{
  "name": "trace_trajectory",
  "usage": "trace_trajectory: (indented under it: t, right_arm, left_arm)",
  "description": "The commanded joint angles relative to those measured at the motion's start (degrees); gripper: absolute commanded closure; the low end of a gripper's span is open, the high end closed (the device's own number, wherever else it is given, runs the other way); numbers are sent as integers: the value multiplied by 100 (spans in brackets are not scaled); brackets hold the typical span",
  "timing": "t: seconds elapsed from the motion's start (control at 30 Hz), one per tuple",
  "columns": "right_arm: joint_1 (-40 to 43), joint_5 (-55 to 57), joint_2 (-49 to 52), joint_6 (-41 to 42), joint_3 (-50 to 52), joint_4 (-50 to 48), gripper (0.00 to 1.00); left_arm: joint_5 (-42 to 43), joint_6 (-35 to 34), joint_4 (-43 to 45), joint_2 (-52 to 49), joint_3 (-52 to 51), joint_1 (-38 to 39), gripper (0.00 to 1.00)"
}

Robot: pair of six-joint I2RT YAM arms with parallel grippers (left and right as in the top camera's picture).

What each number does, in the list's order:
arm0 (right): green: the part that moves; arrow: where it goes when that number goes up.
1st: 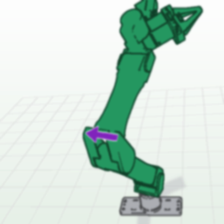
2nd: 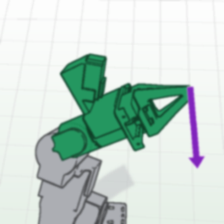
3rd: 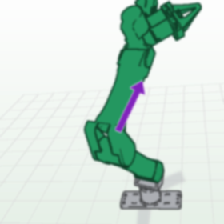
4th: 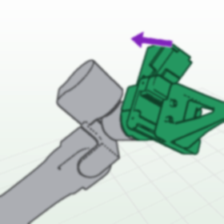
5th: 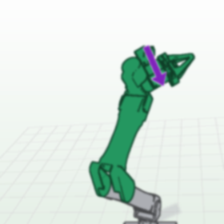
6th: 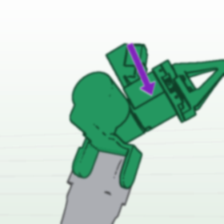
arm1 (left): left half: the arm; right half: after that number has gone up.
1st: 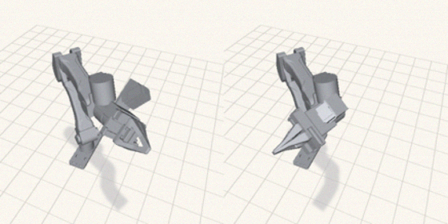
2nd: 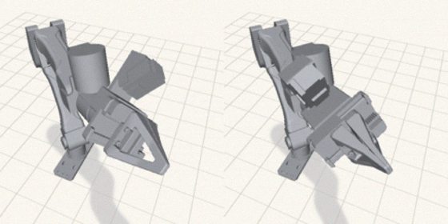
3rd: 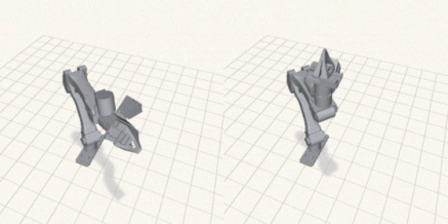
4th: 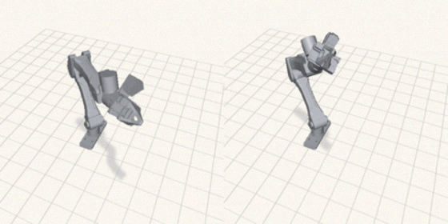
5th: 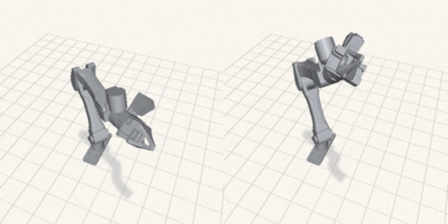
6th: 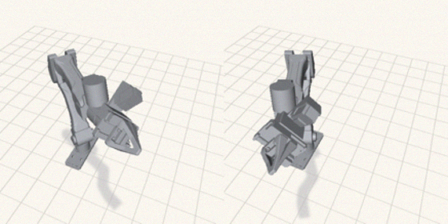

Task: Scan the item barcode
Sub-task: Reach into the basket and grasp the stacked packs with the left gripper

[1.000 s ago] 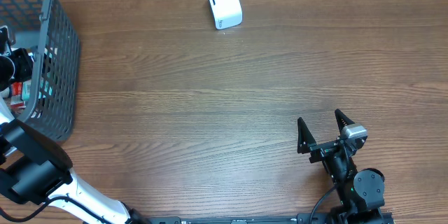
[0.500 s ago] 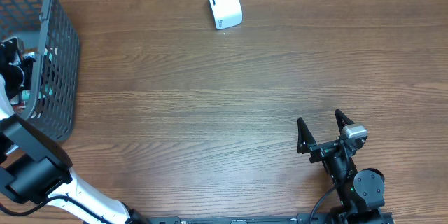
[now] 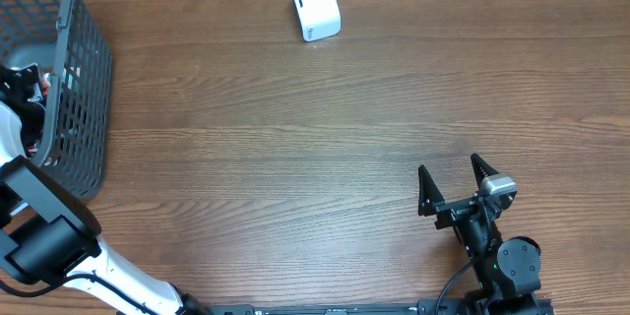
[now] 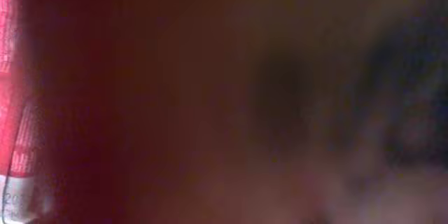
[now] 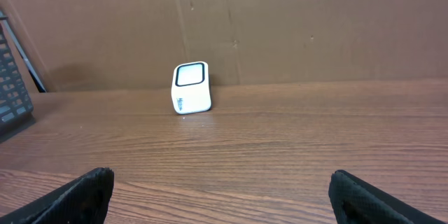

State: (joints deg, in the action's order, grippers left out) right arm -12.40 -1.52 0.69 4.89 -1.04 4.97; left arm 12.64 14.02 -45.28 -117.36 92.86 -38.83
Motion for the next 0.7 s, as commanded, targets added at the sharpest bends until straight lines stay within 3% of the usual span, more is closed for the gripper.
trace_trajectory:
  t: [0.0,0.23,0.67]
  right_arm:
    - [26,-7,-52,2,59,-31,0]
    - [26,-7,-52,2,59,-28,0]
    - [26,-7,-52,2,59,-31,0]
  left_arm:
    - [48,101,-13,-70,-105,72,41]
    - [46,101,-455,-59,426,72,46]
    - [26,-131,-2280,-7,3110,72,48]
